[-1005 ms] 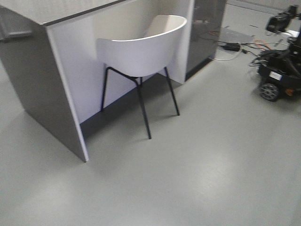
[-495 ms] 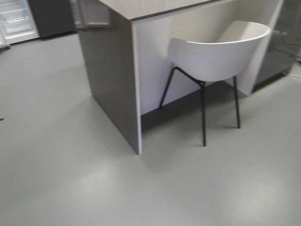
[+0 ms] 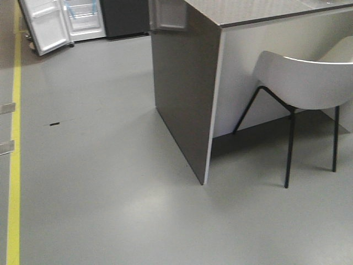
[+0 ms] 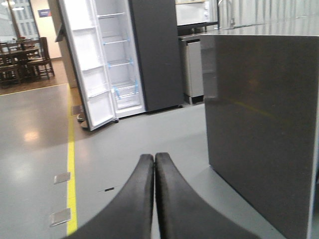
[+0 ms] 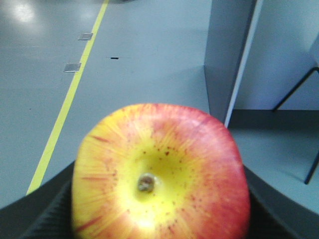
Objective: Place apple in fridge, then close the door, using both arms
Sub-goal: 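Turn the base away from the counter holding the apple in the right gripper, then drive the base toward the open white refrigerator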
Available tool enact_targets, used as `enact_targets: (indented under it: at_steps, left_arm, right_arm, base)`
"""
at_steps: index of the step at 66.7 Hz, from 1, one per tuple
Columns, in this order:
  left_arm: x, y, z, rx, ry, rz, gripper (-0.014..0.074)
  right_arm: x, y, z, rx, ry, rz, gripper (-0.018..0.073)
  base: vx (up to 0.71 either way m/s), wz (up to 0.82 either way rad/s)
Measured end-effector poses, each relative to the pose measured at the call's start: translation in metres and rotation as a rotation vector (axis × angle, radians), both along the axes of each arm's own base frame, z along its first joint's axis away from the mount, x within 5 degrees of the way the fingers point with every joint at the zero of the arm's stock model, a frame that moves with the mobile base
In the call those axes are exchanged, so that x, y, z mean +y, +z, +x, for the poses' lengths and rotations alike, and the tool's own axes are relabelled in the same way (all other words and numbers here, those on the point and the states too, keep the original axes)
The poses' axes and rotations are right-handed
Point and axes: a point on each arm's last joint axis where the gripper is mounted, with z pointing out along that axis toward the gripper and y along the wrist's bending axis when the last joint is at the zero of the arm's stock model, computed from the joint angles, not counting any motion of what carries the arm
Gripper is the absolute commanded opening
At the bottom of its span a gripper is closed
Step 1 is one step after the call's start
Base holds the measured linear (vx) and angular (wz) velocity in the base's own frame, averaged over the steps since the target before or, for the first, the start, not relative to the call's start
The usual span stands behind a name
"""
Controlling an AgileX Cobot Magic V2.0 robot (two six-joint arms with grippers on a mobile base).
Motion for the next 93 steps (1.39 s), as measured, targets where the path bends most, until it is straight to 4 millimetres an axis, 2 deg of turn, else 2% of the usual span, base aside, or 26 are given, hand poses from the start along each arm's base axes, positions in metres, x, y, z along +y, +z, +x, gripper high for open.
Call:
enact_targets:
  at_steps: [67,93]
  left_arm:
    - [0.0,0.0,0.0,0.0,0.0,0.0,-0.0006]
    - [-0.0019,0.0,0.0001,0.0,-0.034,0.0,-0.0006]
  right_arm:
    - [0.0,0.0,0.0,0.0,0.0,0.0,0.0078]
    - [0.0,0.0,0.0,0.0,0.0,0.0,0.0078]
  base:
    - [0.1,0.39]
    - [0.14,0.18]
